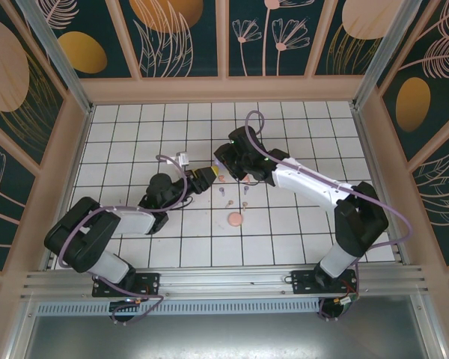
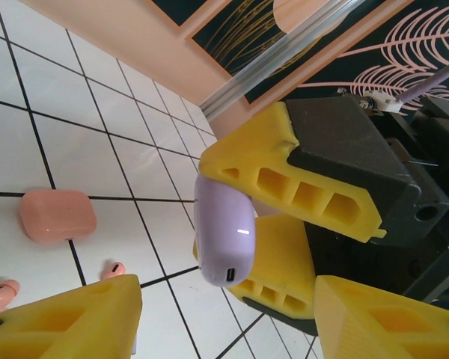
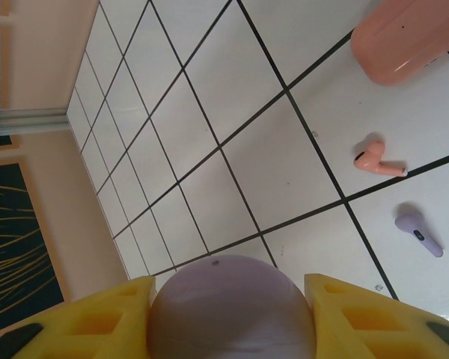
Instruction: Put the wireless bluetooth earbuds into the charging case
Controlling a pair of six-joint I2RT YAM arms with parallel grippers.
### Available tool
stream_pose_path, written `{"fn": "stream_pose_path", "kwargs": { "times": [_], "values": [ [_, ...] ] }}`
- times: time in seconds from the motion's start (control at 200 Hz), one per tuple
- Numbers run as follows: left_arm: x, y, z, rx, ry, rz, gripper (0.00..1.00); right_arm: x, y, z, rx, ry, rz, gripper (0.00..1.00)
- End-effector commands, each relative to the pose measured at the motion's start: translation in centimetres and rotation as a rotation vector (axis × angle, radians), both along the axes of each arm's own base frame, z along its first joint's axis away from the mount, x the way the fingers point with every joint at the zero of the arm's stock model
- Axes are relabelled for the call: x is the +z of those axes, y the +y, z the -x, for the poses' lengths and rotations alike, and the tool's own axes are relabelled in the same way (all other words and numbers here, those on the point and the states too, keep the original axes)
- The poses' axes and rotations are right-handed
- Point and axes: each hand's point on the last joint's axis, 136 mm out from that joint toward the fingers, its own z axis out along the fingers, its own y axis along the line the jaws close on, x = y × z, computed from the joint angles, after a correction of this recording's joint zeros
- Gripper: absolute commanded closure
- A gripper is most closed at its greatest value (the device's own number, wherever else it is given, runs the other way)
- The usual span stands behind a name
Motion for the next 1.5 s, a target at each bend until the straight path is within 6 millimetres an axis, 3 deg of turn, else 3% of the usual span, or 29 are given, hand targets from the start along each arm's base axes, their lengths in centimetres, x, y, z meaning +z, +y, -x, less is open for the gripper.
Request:
{"fn": "stream_pose_path", "kwargs": {
  "times": [0.0, 0.631, 1.101, 1.231, 1.296, 1.406, 1.491],
  "values": [
    [1.8, -0.6, -0.8, 0.012, -0.080, 0.028, 0.39, 1.3, 1.3, -0.4, 0.013, -0.021, -0.051, 0.60],
    [1.2, -1.8, -2.2, 0.016, -0.082, 0.071, 0.51, 1.0, 1.5, -0.4, 0.022, -0.016, -0.054, 0.60],
    [0.6, -2.0, -2.8, 0.029, -0.077, 0.074, 0.69, 1.1, 1.2, 0.0, 0.022, -0.020, -0.059, 0.60],
    [0.8, -2.0, -2.8, 0.026, -0.078, 0.077, 0.79, 1.3, 1.3, 0.2, 0.028, -0.024, -0.066, 0.60],
    [0.8, -2.0, -2.8, 0.026, -0.076, 0.080, 0.82, 1.6, 1.2, 0.1, 0.027, -0.030, -0.071, 0.53],
    [0.9, -2.0, -2.5, 0.018, -0.071, 0.086, 0.88, 2.7, 0.8, -0.4, 0.012, -0.055, -0.085, 0.30],
    [0.9, -1.9, -2.2, 0.012, -0.058, 0.086, 0.93, 4.2, -0.4, -1.1, -0.018, -0.091, -0.092, 0.24]
  ]
}}
